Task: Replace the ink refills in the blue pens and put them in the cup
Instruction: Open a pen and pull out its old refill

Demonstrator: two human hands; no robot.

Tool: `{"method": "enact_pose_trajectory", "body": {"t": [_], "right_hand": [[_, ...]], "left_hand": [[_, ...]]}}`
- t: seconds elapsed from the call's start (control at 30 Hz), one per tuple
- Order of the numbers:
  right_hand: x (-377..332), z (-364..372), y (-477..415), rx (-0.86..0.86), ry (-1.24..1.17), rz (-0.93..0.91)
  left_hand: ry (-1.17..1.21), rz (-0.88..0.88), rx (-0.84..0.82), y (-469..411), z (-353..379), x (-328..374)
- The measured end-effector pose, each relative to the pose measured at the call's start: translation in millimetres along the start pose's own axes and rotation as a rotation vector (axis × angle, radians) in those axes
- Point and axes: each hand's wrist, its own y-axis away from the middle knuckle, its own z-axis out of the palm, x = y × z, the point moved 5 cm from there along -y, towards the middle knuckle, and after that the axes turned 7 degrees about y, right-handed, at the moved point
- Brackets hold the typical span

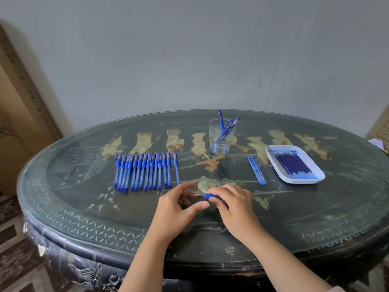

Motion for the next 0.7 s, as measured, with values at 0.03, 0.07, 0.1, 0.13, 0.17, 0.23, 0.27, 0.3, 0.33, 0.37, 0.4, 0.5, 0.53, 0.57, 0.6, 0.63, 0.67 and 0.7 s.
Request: {"method": "enact_pose_trajectory", "body": {"t": [0.03,0.07,0.1,0.13,0.17,0.23,0.27,0.3,0.33,0.37,0.4,0.5,0.53,0.57,0.6,0.63,0.67,0.7], "right_hand": [[-0.3,-0.2,0.0,0.002,0.003,-0.001],[-0.8,-0.2,-0.2,0.003,0.005,-0.002],[-1.1,-0.2,-0.5,0.001,0.007,-0.004],[-1.3,0.2,-0.6,-0.004,0.012,-0.006],[-1.8,0.5,-0.3,-0.012,0.017,-0.007],[-1.9,0.9,0.3,-0.023,0.020,-0.003],[-1.4,0.8,0.3,-0.023,0.020,0.001],[-1.0,0.8,0.1,-0.022,0.019,0.005],[-0.7,0.8,0.0,-0.021,0.016,0.009],[-0.6,0.7,0.0,-0.018,0.014,0.011],[-0.5,0.5,-0.2,-0.012,0.012,0.012],[-0.2,-0.7,-0.9,0.003,0.011,0.018],[-0.2,-1.0,-1.0,0.004,0.012,0.018],[-0.1,-1.0,-1.0,0.007,0.010,0.018],[0.4,-1.1,-0.9,0.013,0.003,0.018],[0.9,-1.4,-0.8,0.020,-0.005,0.019],[1.6,-1.6,-0.7,0.027,-0.014,0.021],[2.1,-1.8,-0.3,0.035,-0.023,0.023]], "left_hand": [[0.013,0.012,-0.007,-0.2,0.0,-1.0],[0.004,0.029,-0.011,-0.7,0.3,-1.6],[-0.001,0.044,-0.007,-1.2,0.8,-1.0],[-0.014,0.041,0.004,-1.6,0.7,-0.8],[-0.021,0.030,0.013,-2.1,0.8,-1.2],[-0.046,0.014,0.031,-1.3,0.5,-1.0],[-0.053,0.007,0.041,-1.1,0.1,-1.2],[-0.043,-0.001,0.053,-0.9,-0.3,-1.0],[-0.033,-0.011,0.064,-0.5,-1.0,-0.3],[-0.026,-0.023,0.077,-0.2,-1.8,-0.1],[-0.012,-0.035,0.091,-0.1,-3.0,-0.3],[0.089,-0.097,0.158,1.0,-7.0,-3.2],[0.122,-0.115,0.190,1.8,-9.2,-3.7],[0.154,-0.131,0.229,2.7,-12.4,-4.2],[0.186,-0.148,0.275,3.3,-16.3,-5.8],[0.209,-0.168,0.322,4.0,-21.3,-7.5],[0.215,-0.188,0.365,4.6,-26.5,-8.9],[0.184,-0.203,0.394,5.0,-31.6,-10.4]]}}
